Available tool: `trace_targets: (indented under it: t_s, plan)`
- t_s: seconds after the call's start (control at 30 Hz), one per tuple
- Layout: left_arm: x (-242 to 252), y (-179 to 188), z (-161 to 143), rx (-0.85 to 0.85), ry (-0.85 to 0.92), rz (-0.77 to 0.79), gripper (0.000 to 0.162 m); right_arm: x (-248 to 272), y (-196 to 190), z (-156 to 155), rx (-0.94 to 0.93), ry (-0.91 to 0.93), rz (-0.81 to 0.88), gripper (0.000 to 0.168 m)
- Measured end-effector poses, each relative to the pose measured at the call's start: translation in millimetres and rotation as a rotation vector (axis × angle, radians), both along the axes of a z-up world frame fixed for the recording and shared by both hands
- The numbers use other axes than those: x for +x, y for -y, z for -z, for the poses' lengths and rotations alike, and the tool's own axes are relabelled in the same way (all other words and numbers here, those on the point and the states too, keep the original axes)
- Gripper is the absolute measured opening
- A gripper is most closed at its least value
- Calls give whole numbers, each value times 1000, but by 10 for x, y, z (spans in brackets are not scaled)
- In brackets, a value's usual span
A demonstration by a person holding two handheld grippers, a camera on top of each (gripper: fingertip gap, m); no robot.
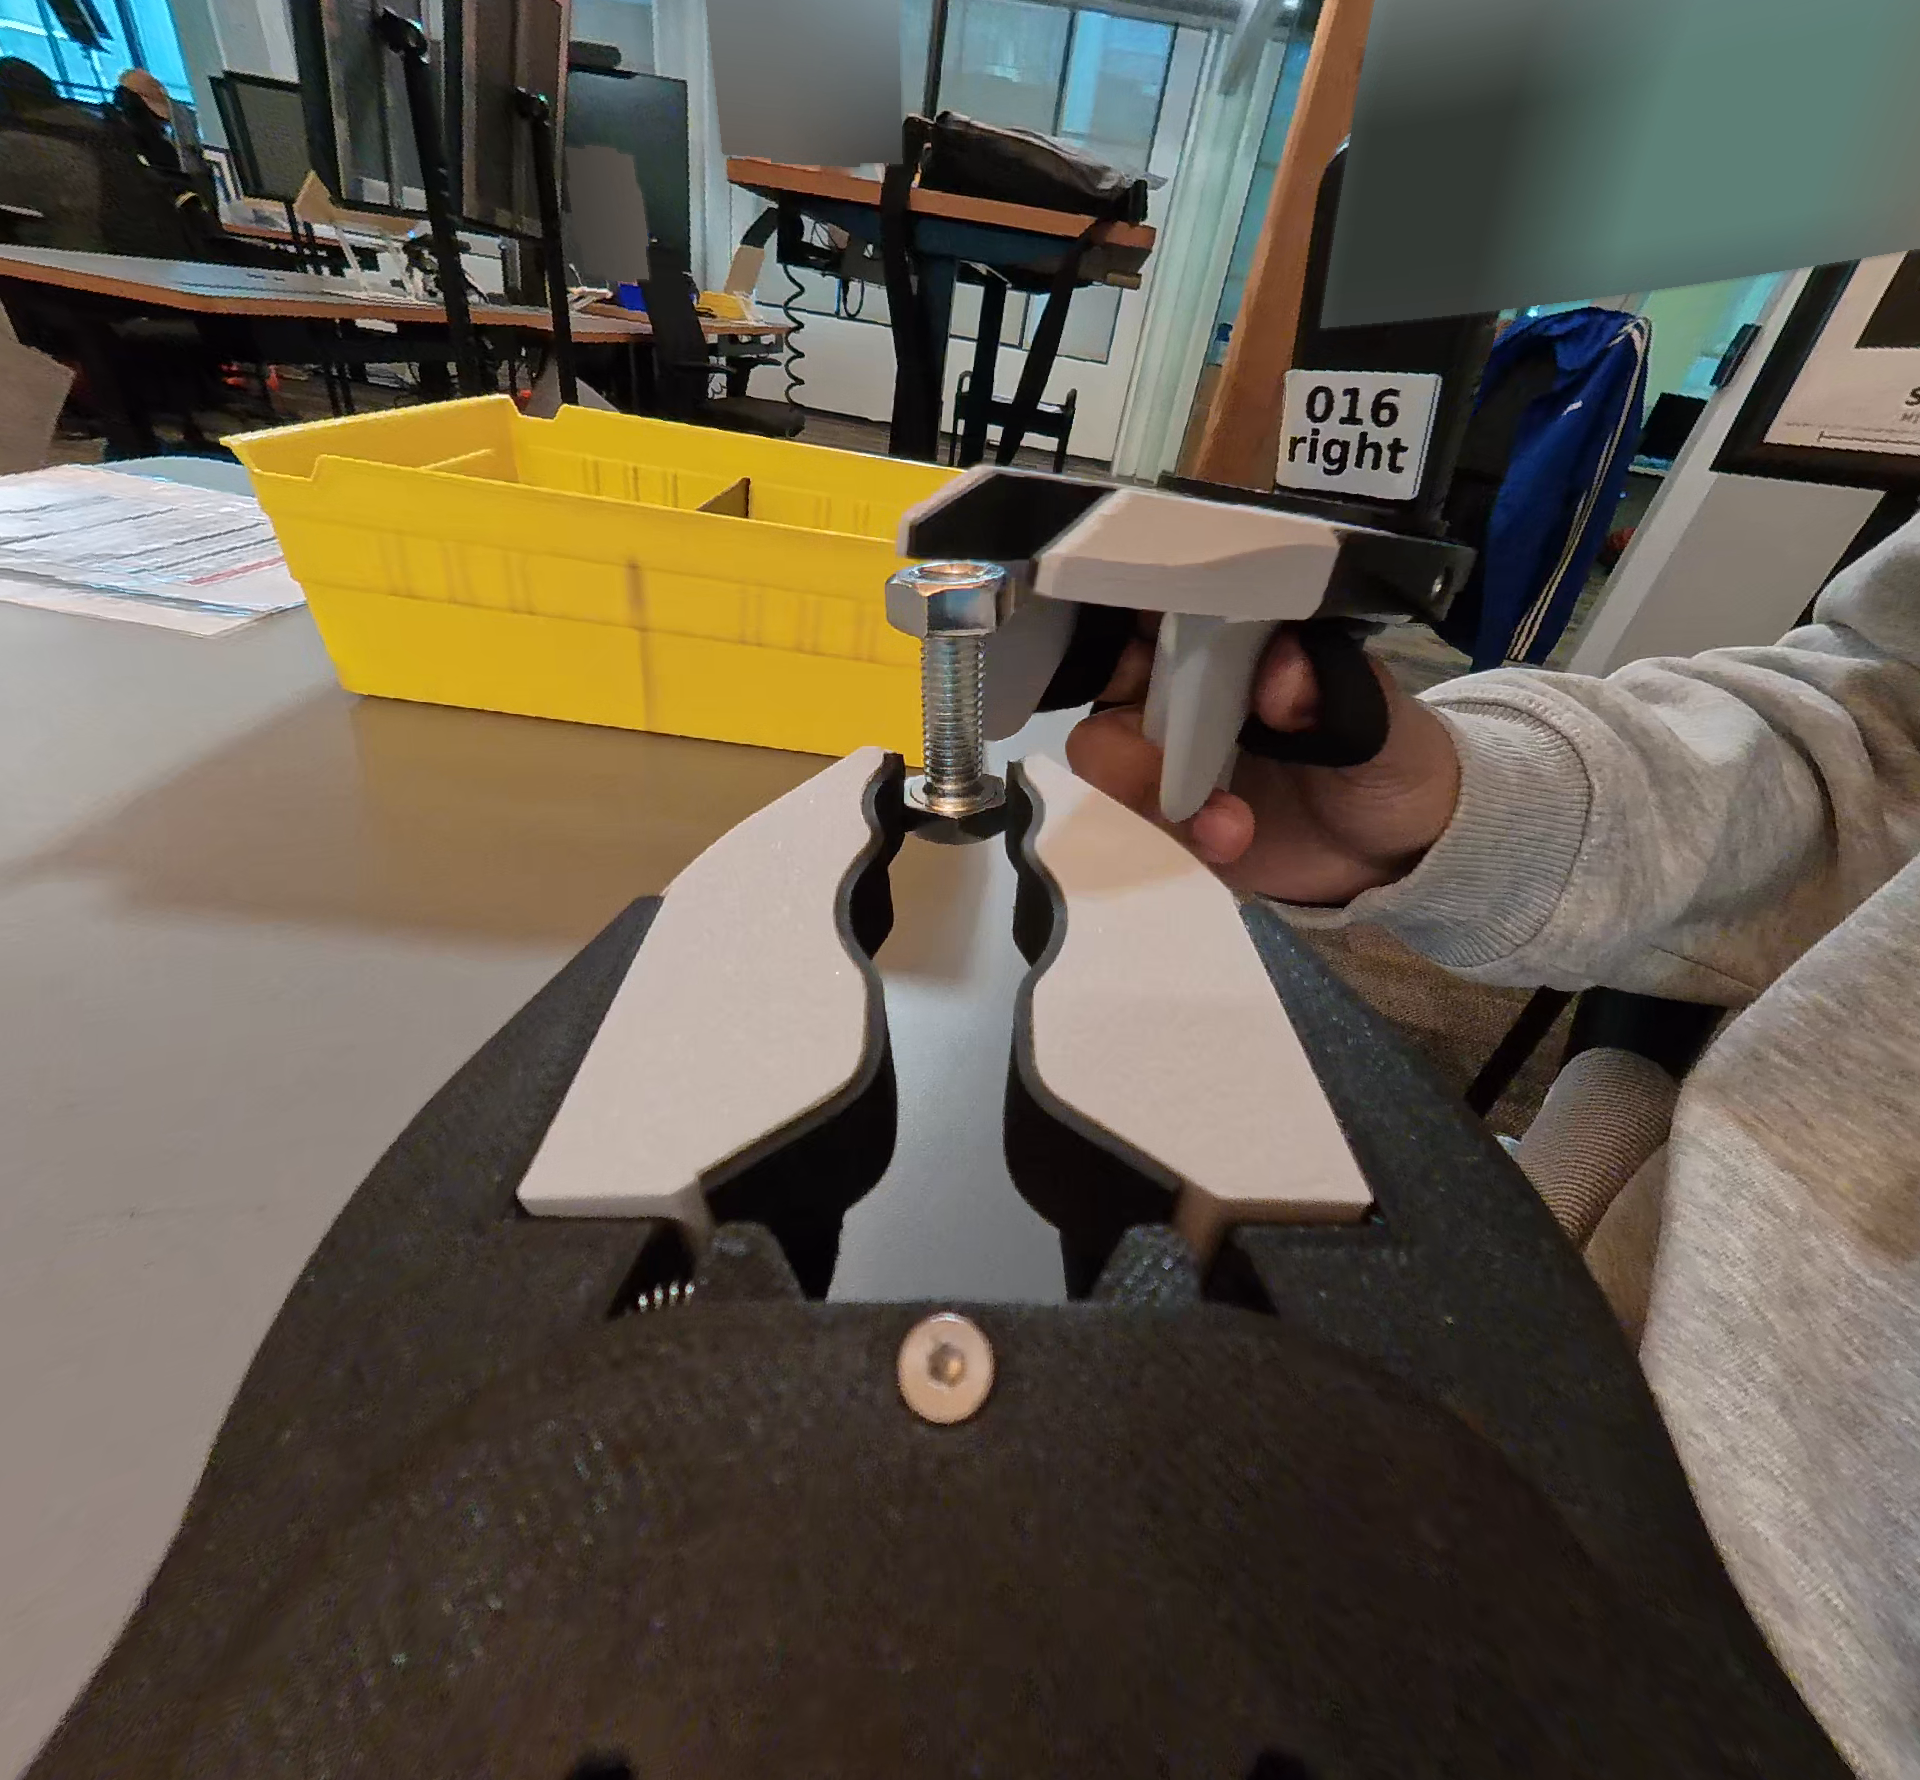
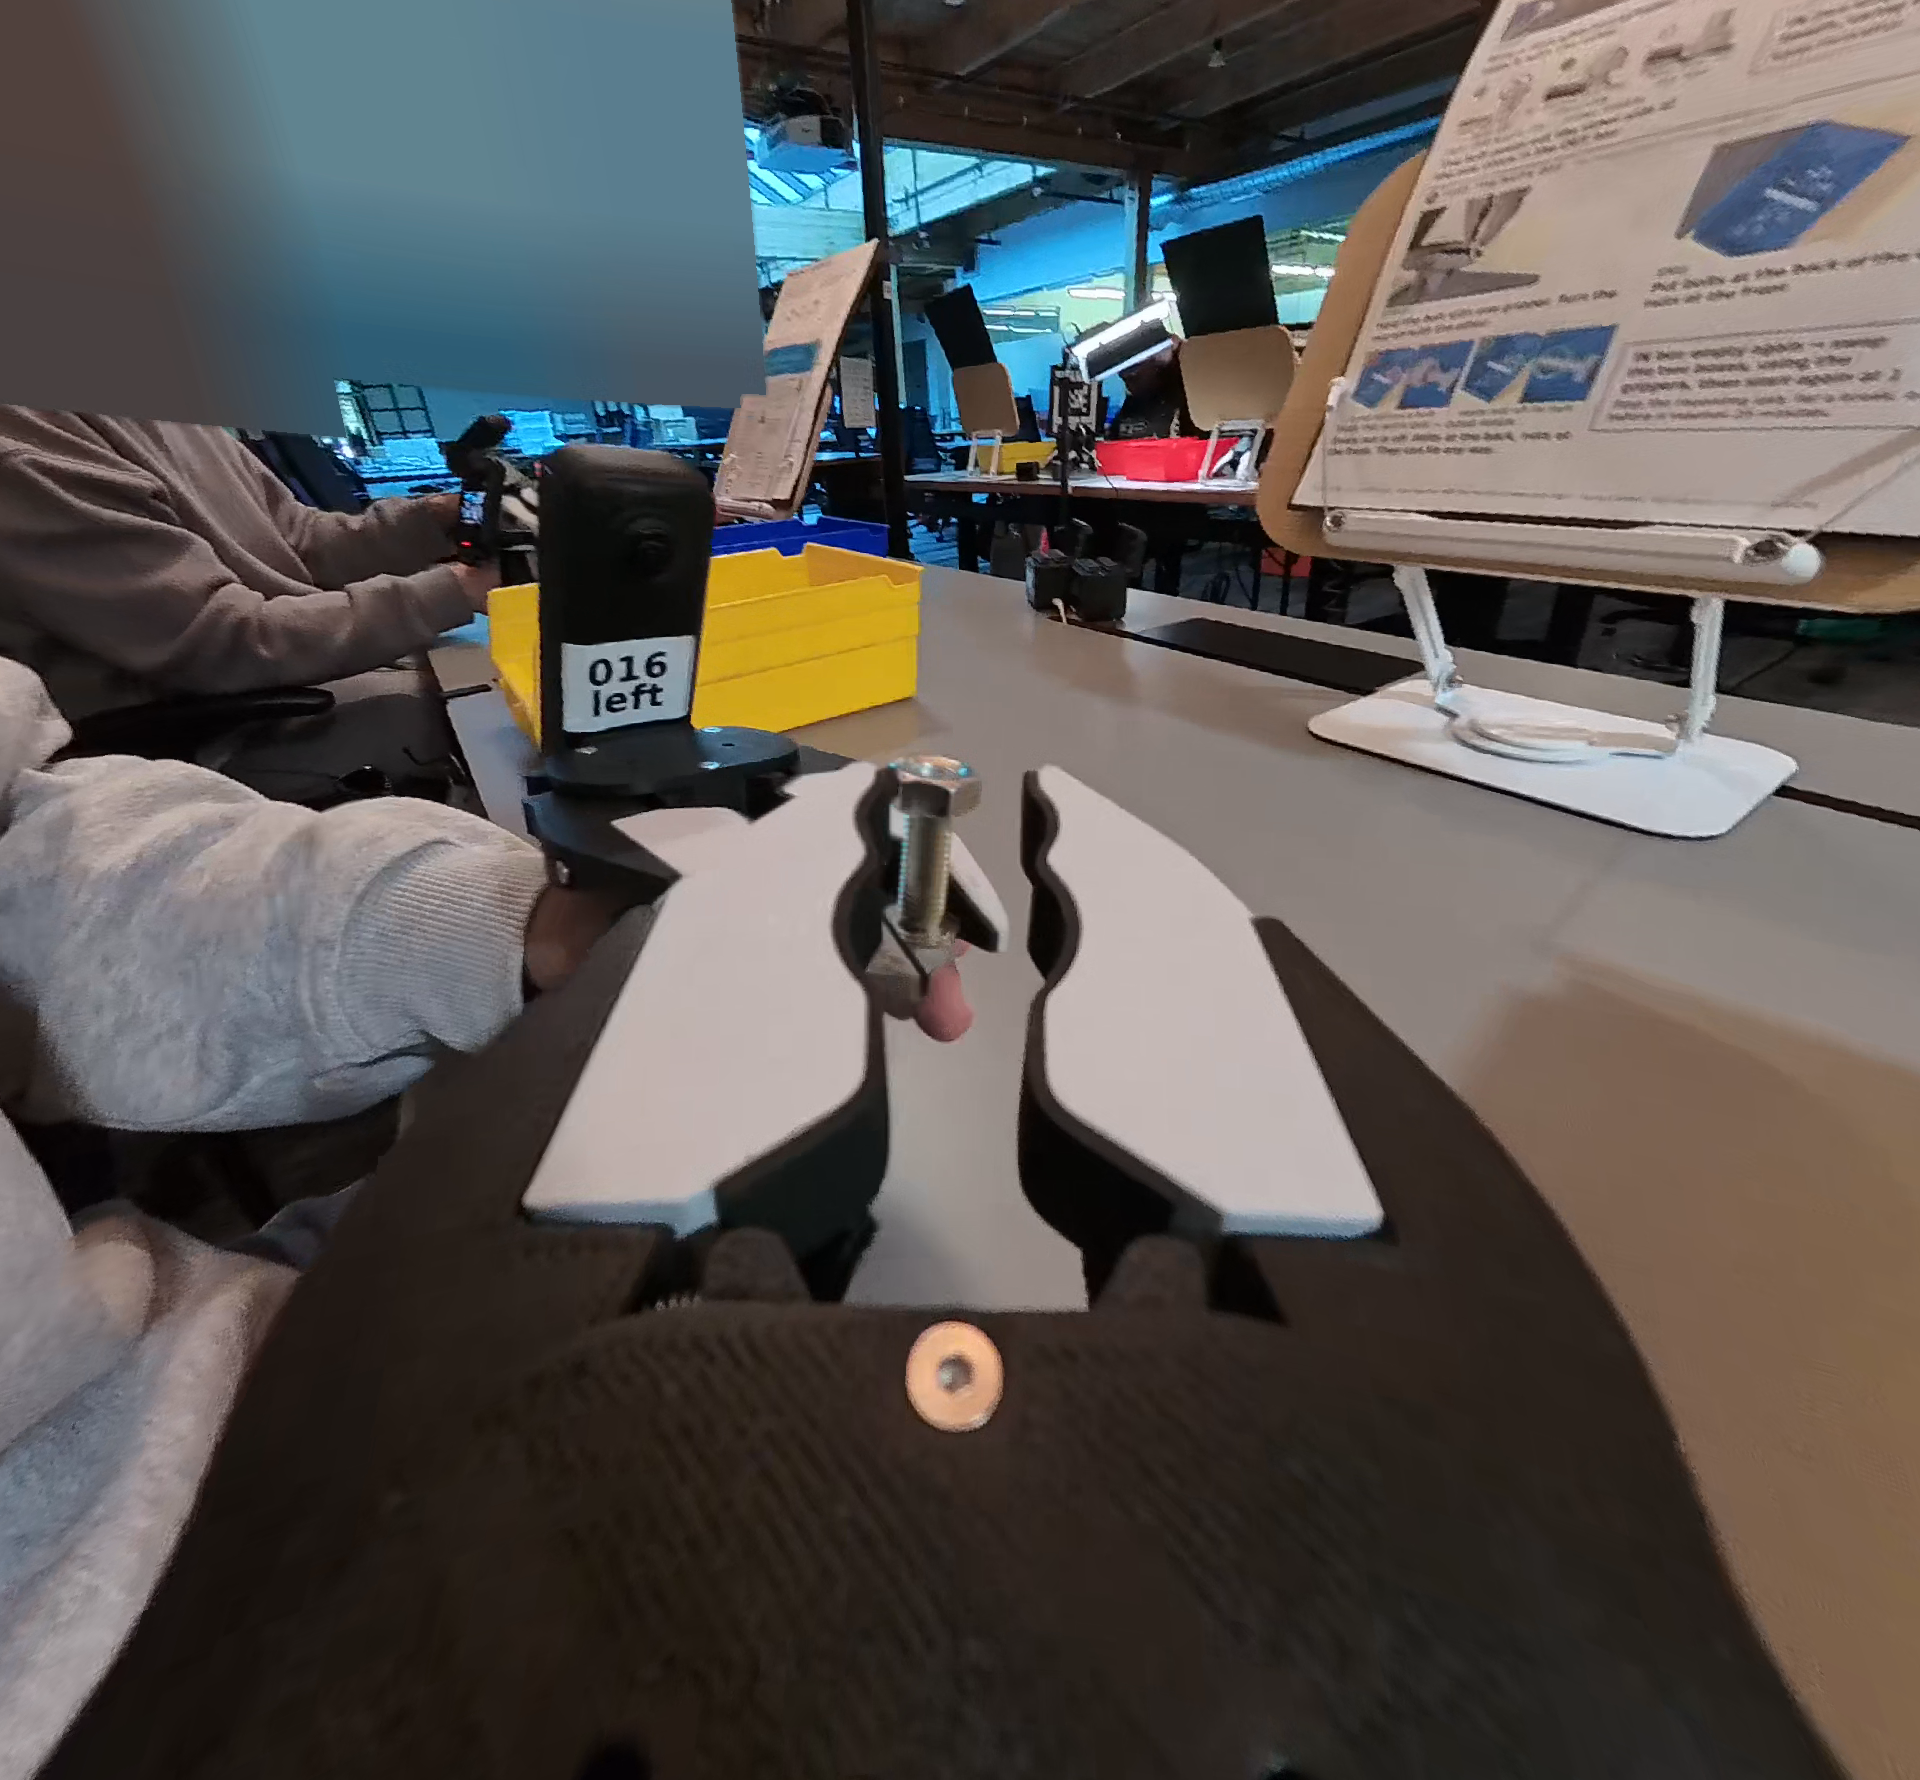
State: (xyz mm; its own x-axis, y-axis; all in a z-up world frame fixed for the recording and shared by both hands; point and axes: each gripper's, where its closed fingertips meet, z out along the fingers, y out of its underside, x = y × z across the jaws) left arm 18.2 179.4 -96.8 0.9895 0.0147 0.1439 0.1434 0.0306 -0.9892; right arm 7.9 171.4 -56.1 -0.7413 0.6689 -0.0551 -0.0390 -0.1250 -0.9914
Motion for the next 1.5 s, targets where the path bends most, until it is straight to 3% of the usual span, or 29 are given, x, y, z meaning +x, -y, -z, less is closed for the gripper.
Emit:
trace_targets:
  t_s: [0.3,0.6,1.03,1.27,1.5]
  plan:
    - [-4,-3,-1,2,4,0,19,-104,-113,79,5,54,64,22]
    - [-5,-13,0,0,2,-6,19,41,38,-30,43,-55,27,23]
    - [58,-57,16,-22,-39,0,19,49,155,33,85,-43,24,32]
    - [82,-57,16,-23,-48,2,19,18,125,44,76,-22,32,18]
    - [73,-21,11,-17,-39,-8,19,15,152,32,34,5,-15,18]
